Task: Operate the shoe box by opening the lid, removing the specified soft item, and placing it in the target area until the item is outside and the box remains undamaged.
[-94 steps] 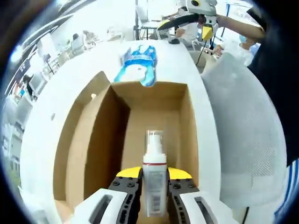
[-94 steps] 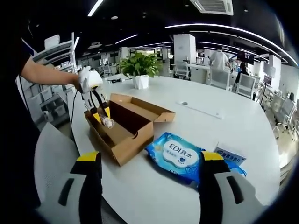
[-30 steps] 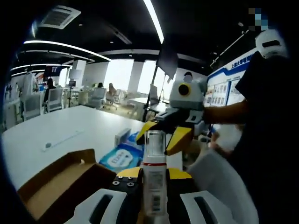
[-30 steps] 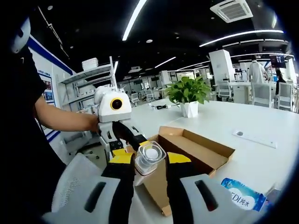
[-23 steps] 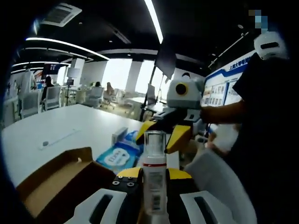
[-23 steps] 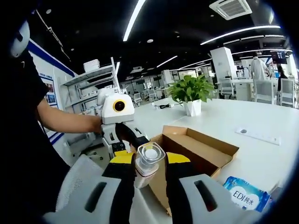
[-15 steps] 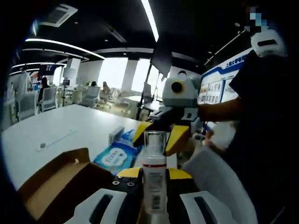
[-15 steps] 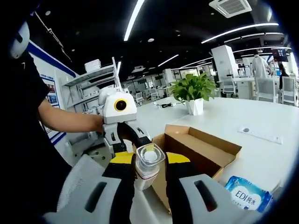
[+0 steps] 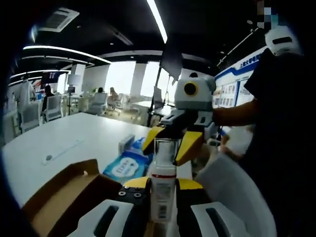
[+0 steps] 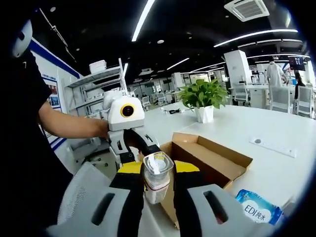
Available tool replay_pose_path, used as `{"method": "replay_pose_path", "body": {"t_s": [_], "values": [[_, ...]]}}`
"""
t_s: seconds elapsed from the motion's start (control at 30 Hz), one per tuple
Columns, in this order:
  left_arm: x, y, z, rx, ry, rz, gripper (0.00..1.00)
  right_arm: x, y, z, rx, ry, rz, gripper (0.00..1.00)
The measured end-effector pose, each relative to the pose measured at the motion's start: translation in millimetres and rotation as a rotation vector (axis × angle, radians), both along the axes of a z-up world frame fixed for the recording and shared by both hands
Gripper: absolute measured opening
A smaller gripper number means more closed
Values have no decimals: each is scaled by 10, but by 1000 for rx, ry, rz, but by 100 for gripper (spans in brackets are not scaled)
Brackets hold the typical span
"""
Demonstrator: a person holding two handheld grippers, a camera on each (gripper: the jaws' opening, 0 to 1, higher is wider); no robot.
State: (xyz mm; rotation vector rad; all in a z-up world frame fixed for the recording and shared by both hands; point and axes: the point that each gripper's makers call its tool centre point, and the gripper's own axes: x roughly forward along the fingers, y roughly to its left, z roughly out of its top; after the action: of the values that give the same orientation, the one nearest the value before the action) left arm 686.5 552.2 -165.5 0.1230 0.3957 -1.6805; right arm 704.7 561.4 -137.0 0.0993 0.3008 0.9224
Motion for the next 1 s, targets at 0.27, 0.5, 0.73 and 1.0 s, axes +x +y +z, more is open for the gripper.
{"method": "replay_pose_path", "body": {"t_s": [0.27, 0.5, 0.73, 1.0], "values": [[24, -52, 12, 26, -65, 11, 25, 32, -16, 14, -10, -12, 4, 18], [70, -48, 7, 46, -88, 28, 35, 75, -44, 31, -10, -22, -3, 18], [145, 16, 18, 43, -113, 76, 50, 119, -116, 57, -14, -30, -12, 18], [263, 157, 30, 52, -120, 147, 64, 205, -331, 99, -30, -49, -39, 19]]}}
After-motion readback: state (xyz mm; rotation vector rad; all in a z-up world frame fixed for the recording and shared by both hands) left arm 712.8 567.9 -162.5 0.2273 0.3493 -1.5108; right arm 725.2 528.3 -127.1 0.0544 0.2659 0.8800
